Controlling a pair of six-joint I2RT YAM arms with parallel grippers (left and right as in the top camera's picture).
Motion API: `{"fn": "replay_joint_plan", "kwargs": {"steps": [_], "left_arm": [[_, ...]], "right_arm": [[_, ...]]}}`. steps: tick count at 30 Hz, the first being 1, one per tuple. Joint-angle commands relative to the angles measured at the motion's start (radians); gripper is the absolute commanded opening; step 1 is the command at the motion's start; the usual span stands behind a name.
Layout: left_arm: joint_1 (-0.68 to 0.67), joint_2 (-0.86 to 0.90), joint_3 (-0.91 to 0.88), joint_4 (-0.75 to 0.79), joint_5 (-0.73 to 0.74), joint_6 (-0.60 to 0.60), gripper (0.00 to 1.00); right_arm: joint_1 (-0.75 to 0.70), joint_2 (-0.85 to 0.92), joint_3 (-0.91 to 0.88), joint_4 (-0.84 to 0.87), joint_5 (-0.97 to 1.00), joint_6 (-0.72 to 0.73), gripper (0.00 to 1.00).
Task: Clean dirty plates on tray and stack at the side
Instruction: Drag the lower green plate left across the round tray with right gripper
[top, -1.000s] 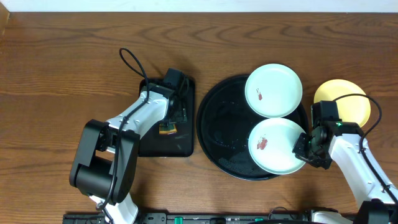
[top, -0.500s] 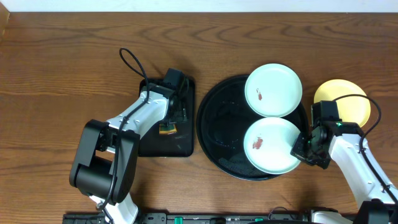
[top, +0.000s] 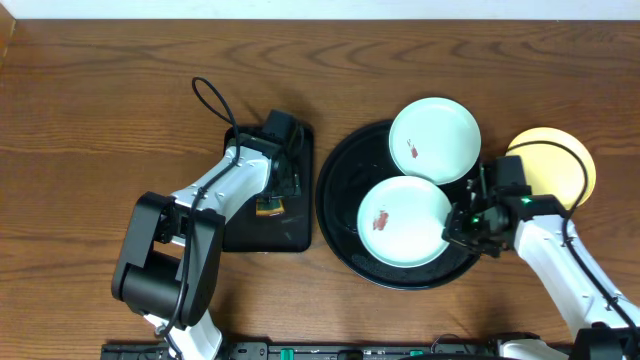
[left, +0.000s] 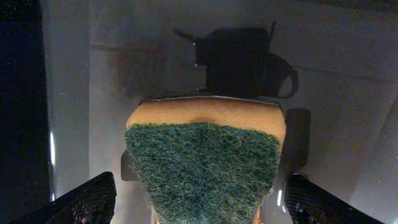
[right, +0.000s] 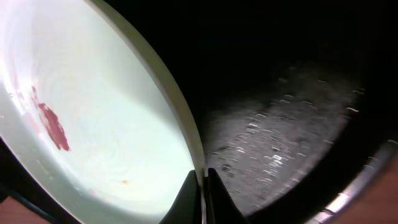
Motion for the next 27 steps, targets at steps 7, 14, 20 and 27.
{"fn": "replay_joint_plan", "kwargs": {"steps": [7,14,20,27], "left_arm": [[0.002,0.015,-0.005,-0.003,-0.009,0.005,0.87],[0.002,0.015,-0.005,-0.003,-0.009,0.005,0.87],[0.002,0.015,-0.005,-0.003,-0.009,0.005,0.87],[0.002,0.015,-0.005,-0.003,-0.009,0.005,0.87]], "right_arm": [[0.181,-0.011,0.0,0.066,0.169,0.154,0.01],[0.26,-0.01,0.0,0.106,0.198,0.161,0.03],[0.259,-0.01,0.0,0.082,0.199,0.158,0.25],[0.211,-0.01,0.0,0.11,0.255,0.079,0.55]]}}
